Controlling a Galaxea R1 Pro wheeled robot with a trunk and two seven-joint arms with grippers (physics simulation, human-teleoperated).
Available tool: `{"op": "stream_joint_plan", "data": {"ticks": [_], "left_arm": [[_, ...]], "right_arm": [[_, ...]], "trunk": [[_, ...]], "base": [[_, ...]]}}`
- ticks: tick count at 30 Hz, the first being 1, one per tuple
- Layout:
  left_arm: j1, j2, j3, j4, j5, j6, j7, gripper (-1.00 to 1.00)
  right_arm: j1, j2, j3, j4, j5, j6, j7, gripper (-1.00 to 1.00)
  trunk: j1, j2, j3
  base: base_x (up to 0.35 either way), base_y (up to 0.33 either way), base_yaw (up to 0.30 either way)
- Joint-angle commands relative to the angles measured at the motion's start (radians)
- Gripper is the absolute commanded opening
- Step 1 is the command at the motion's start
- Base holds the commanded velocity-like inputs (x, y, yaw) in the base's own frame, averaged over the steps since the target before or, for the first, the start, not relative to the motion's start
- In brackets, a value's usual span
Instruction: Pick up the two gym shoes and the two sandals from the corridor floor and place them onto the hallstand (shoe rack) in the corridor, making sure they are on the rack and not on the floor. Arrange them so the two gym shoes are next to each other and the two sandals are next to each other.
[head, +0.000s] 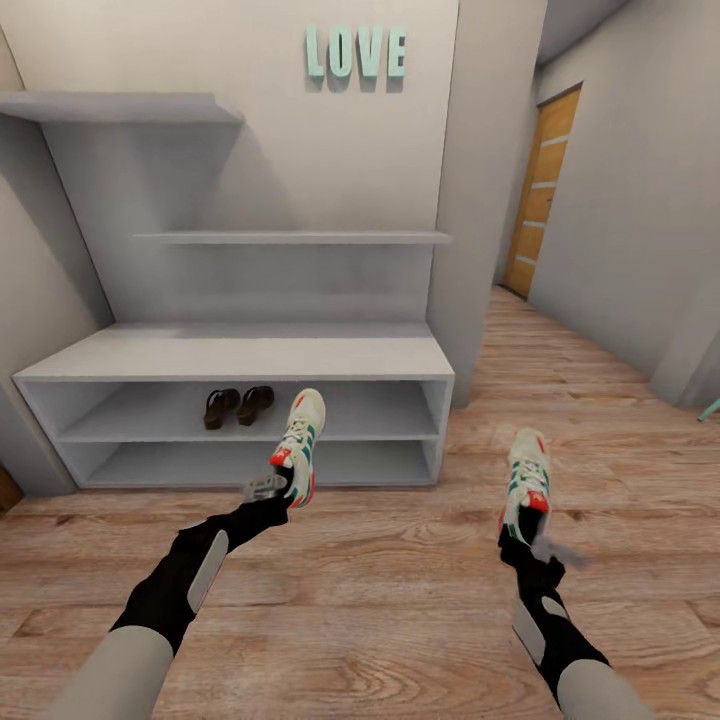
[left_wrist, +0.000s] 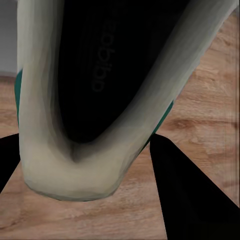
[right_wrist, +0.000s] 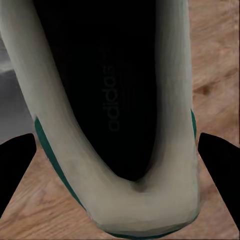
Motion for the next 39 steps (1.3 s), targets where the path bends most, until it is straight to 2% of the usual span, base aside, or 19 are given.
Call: {"op": "stream_joint_plan", "data": {"ticks": [1,3,5,6,7,8,9,10,11,12,13,14,17,18,19,20,24,27,39], "left_arm": [[-0.001,-0.003,0.002,0.0,0.006,0.008,-0.003,-1.0],[-0.001,-0.008,0.002,0.001,0.006,0.008,-0.003,-1.0],[-0.001,-0.012,0.002,0.002,0.005,0.009,-0.002,-1.0],[-0.001,-0.012,0.002,0.005,0.005,0.009,-0.001,-1.0],[-0.001,-0.013,0.002,0.016,0.004,0.009,0.0,-1.0],[-0.001,-0.013,0.002,0.033,0.002,0.009,0.007,-1.0],[-0.001,-0.013,0.002,0.041,0.001,0.009,0.013,-1.0],[-0.001,-0.014,0.002,0.065,-0.005,0.009,0.049,-1.0],[-0.001,-0.014,0.002,0.071,-0.007,0.009,0.066,-1.0],[-0.002,-0.016,-0.002,0.082,-0.017,0.012,0.135,-1.0],[-0.002,-0.019,-0.005,0.084,-0.02,0.013,0.163,-1.0],[-0.002,-0.023,-0.008,0.088,-0.027,0.015,0.223,-1.0],[-0.004,-0.03,-0.013,0.092,-0.035,0.025,0.331,-1.0],[-0.005,-0.033,-0.015,0.094,-0.037,0.049,0.366,-1.0],[-0.007,-0.034,-0.016,0.094,-0.038,0.091,0.388,-1.0],[-0.009,-0.034,-0.016,0.095,-0.04,0.174,0.407,-1.0],[-0.017,-0.035,-0.017,0.091,-0.042,0.31,0.421,-1.0],[-0.025,-0.034,-0.018,0.082,-0.042,0.349,0.424,-1.0],[-0.03,-0.033,-0.018,0.075,-0.042,0.368,0.424,-1.0]], "right_arm": [[-0.001,-0.027,-0.018,0.001,-0.027,-0.002,0.0,-1.0],[-0.001,-0.078,-0.045,0.001,-0.075,0.001,0.001,-1.0],[-0.001,-0.196,-0.076,0.002,-0.149,0.018,0.002,-1.0],[-0.001,-0.224,-0.08,0.003,-0.165,0.029,0.003,-1.0],[-0.001,-0.278,-0.086,0.002,-0.194,0.064,0.003,-1.0],[-0.001,-0.329,-0.091,0.001,-0.225,0.122,0.003,-1.0],[-0.001,-0.353,-0.092,0.0,-0.24,0.159,0.003,-1.0],[-0.001,-0.427,-0.095,-0.002,-0.289,0.295,0.003,-1.0],[-0.001,-0.453,-0.096,-0.002,-0.305,0.346,0.003,-1.0],[-0.001,-0.535,-0.097,-0.003,-0.35,0.499,0.007,-1.0],[-0.001,-0.561,-0.097,-0.003,-0.364,0.547,0.01,-1.0],[-0.001,-0.608,-0.097,-0.004,-0.387,0.632,0.017,-1.0],[-0.001,-0.688,-0.098,-0.002,-0.417,0.748,0.036,-1.0],[-0.001,-0.728,-0.099,-0.001,-0.424,0.779,0.051,-1.0],[-0.001,-0.765,-0.1,0.001,-0.428,0.8,0.069,-1.0],[-0.001,-0.815,-0.101,0.003,-0.432,0.819,0.108,-1.0],[-0.001,-0.866,-0.101,0.006,-0.433,0.836,0.196,-1.0],[-0.001,-0.877,-0.1,0.007,-0.433,0.841,0.225,-1.0],[-0.001,-0.883,-0.1,0.002,-0.432,0.844,0.239,-1.0]], "trunk": [[0.0,0.0,-0.001],[0.0,0.0,-0.001],[0.0,0.0,-0.001],[0.0,0.0,-0.001],[0.0,0.0,-0.001],[0.0,0.0,-0.001],[0.0,0.0,-0.001],[0.0,0.0,-0.001],[0.0,0.0,-0.001],[0.0,0.0,-0.001],[0.0,0.0,-0.001],[0.0,0.0,-0.001],[0.0,0.0,-0.001],[0.0,0.0,-0.001],[0.0,0.0,-0.001],[0.0,0.0,-0.001],[0.0,0.0,-0.001],[0.0,0.0,-0.001],[0.007,-0.014,-0.009]], "base": [[0.0,0.0,0.0],[0.0,0.0,0.0],[0.0,0.0,0.0],[0.0,0.0,0.0],[0.0,0.0,0.0],[0.0,0.0,0.0],[0.0,0.0,0.0],[0.0,0.0,0.0],[0.0,0.0,0.0],[0.0,0.0,0.0],[0.0,0.0,0.0],[0.0,0.0,0.0],[0.0,0.0,0.0],[0.0,0.0,0.0],[0.0,0.0,0.0],[0.0,0.0,0.0],[0.0,0.0,0.0],[0.0,0.0,0.0],[0.0,0.0,0.0]]}}
